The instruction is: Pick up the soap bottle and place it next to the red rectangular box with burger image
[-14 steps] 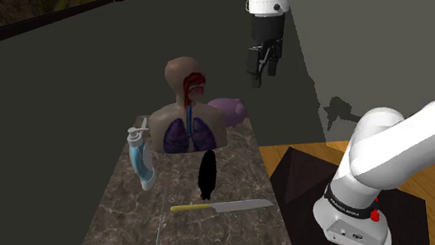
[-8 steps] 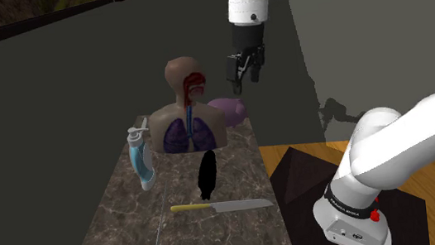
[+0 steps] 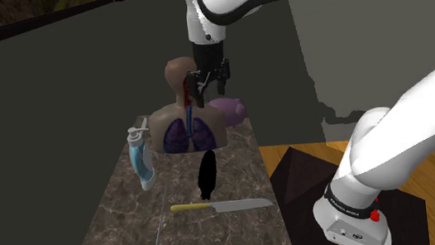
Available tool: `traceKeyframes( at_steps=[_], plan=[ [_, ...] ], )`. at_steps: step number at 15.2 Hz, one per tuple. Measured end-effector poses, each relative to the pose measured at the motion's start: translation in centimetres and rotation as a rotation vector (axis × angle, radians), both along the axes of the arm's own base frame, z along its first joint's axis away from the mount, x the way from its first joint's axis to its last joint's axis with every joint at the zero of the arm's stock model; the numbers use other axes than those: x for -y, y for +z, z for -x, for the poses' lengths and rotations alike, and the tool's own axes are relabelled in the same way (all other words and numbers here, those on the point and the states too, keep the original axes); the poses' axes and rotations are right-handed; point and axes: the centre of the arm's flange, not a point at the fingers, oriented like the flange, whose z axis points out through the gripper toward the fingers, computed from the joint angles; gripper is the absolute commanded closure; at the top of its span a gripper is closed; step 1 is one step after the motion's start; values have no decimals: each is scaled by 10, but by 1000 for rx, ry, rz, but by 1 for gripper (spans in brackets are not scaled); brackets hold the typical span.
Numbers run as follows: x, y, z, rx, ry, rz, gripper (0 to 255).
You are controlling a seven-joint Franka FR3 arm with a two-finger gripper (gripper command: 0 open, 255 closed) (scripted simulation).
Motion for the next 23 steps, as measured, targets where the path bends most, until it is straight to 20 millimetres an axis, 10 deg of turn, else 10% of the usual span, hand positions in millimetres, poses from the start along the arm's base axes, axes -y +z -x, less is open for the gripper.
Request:
traceKeyframes(
  at_steps=[19,23],
  plan=[
    [-146,-77,-182,43,-41,-6,0],
    [-155,-93,-194,46,-44,-6,0]
  ],
)
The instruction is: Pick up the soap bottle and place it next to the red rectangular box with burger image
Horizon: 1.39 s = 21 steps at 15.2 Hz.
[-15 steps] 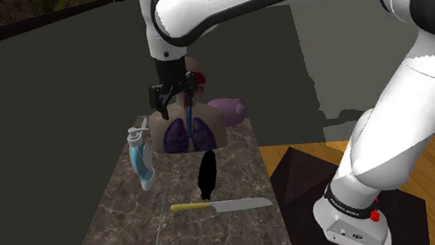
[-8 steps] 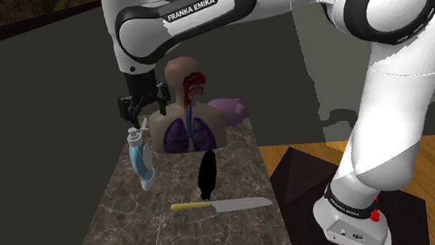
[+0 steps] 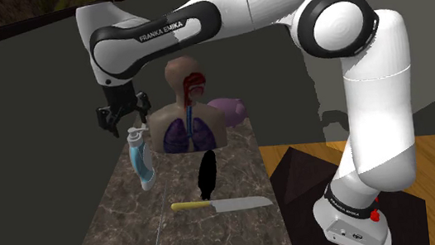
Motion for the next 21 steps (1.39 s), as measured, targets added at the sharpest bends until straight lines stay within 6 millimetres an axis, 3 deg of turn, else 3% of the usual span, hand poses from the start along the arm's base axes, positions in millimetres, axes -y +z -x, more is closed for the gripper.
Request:
traceKeyframes(
  at_steps=[5,11,12,21],
  plan=[
    [-2,-26,-1,0,0,0,0],
    [-2,-29,-1,1,0,0,0],
    [-2,-29,-1,1,0,0,255],
    [-2,-29,-1,1,0,0,255]
  ],
)
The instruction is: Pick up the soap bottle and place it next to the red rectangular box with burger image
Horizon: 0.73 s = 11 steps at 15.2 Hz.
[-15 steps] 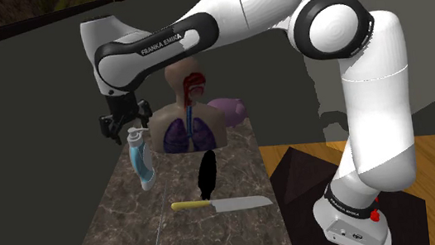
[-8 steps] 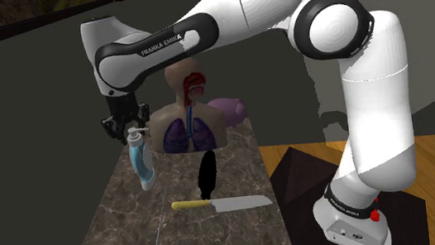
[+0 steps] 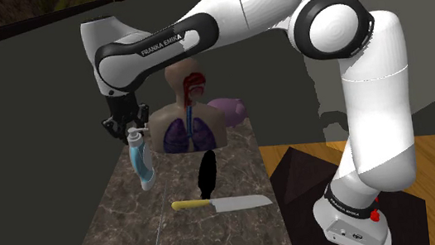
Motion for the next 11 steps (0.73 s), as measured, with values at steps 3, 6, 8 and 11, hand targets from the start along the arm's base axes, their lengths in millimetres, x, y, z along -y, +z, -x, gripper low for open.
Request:
traceKeyframes(
  at_steps=[3,6,8,11],
  plan=[
    [0,6,-1,0,0,0,255],
    [0,20,1,0,0,0,255],
    [0,30,0,0,0,0,255],
    [-1,47,0,0,0,0,255]
  ],
)
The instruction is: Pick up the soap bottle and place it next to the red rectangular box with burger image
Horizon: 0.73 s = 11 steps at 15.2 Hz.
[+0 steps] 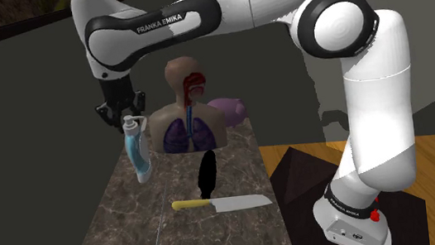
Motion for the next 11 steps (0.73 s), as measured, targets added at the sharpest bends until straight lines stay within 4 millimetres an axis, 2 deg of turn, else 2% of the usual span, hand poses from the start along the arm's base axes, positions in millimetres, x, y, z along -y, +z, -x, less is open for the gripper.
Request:
traceKeyframes(
  at_steps=[11],
  plan=[
    [1,58,1,0,0,0,255]
  ],
)
